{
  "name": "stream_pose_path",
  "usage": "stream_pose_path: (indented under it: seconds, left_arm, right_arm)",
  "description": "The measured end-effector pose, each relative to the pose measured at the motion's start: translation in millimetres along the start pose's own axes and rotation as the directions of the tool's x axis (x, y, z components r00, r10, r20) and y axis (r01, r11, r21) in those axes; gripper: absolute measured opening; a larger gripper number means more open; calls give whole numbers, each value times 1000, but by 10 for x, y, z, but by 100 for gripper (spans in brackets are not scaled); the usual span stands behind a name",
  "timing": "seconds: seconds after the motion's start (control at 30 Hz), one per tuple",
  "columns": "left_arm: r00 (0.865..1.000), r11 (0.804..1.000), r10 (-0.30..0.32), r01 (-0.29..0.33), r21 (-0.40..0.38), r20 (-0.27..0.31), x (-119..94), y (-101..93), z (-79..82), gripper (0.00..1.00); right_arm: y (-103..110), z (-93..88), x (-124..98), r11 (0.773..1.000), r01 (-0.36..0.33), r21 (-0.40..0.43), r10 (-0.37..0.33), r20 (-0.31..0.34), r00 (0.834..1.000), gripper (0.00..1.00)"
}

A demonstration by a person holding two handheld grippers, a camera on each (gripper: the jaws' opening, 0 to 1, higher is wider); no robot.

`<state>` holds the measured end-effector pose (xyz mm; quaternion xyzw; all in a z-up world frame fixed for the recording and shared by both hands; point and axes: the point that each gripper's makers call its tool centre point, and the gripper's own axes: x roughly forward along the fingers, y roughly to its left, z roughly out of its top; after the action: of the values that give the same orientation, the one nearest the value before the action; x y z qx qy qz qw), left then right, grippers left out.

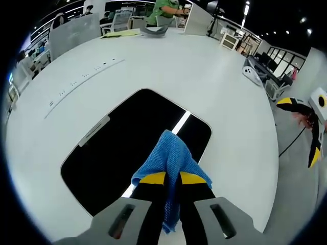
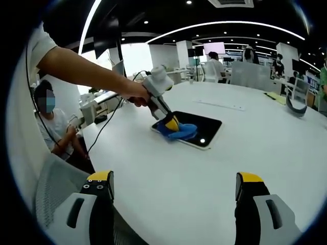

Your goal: Wipe the mirror surface with the cleaning cloth until all visible marks leave the cleaned area.

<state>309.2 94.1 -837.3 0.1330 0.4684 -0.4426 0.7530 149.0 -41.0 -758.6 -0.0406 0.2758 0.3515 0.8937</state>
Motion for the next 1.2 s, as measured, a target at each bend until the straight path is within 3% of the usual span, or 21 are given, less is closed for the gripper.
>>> stream_pose_path:
  seconds: [1.2]
  left_arm:
    - [1000, 1000, 17, -17, -8, -15, -156, 129, -190, 6]
  right_arm:
    - [92, 3, 44, 1000, -13, -3, 13, 0, 1000, 99]
